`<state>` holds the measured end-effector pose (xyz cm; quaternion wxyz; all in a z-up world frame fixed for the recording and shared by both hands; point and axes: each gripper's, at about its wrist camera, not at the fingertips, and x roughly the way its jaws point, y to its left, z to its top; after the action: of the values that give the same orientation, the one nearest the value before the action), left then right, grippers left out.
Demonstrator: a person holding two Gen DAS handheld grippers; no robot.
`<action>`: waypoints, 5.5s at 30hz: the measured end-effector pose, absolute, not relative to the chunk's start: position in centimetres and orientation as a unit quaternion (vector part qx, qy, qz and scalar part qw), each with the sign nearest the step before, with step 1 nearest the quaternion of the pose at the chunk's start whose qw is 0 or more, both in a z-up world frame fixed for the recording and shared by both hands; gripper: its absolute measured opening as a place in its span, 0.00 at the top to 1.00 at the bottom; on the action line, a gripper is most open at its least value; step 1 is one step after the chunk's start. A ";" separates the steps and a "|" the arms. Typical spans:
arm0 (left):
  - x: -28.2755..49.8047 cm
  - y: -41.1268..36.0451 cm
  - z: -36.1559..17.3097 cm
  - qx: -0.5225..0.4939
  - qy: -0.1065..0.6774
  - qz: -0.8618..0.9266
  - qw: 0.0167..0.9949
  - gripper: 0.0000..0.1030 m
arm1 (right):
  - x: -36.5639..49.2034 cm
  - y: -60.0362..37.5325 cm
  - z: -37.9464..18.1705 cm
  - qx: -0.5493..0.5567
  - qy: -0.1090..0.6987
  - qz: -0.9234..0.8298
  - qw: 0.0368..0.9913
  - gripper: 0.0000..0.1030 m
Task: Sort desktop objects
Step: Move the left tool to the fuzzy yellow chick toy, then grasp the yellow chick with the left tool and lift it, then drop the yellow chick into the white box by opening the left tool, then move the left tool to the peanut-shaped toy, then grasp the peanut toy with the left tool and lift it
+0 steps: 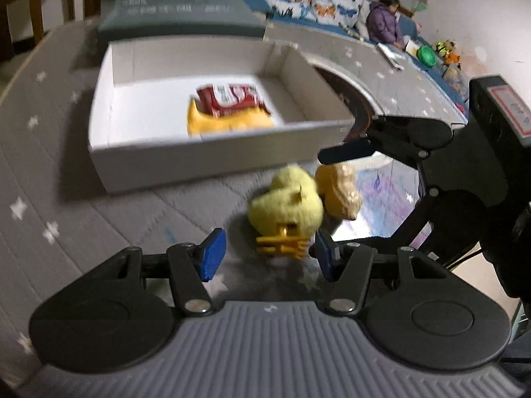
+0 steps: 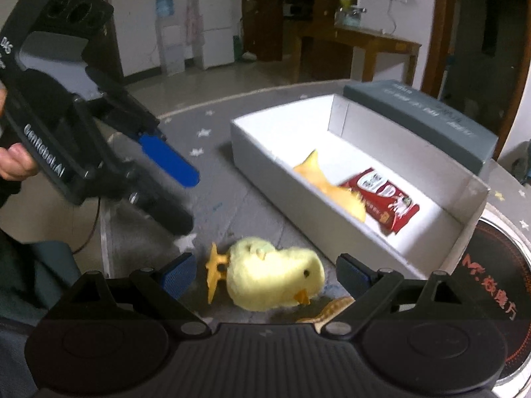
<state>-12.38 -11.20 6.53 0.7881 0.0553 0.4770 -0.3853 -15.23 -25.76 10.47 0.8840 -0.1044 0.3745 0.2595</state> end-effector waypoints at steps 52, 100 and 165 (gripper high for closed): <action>-11.8 -12.6 10.1 0.046 0.448 -0.387 0.805 0.56 | -16.3 -25.0 12.3 -0.136 0.330 0.257 0.898 0.15; -11.6 -16.6 9.7 0.093 0.409 -0.466 0.779 0.55 | -17.7 -33.4 13.9 -0.045 0.318 0.148 0.935 0.17; -10.4 -20.5 2.4 0.070 0.503 -0.428 0.748 0.60 | -16.2 -29.6 6.4 -0.087 0.396 0.161 0.900 0.35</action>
<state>-10.38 -20.52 2.44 0.7477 0.0701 0.5028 -0.4281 -16.24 -29.57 6.45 0.8998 -0.0867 0.3961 0.1608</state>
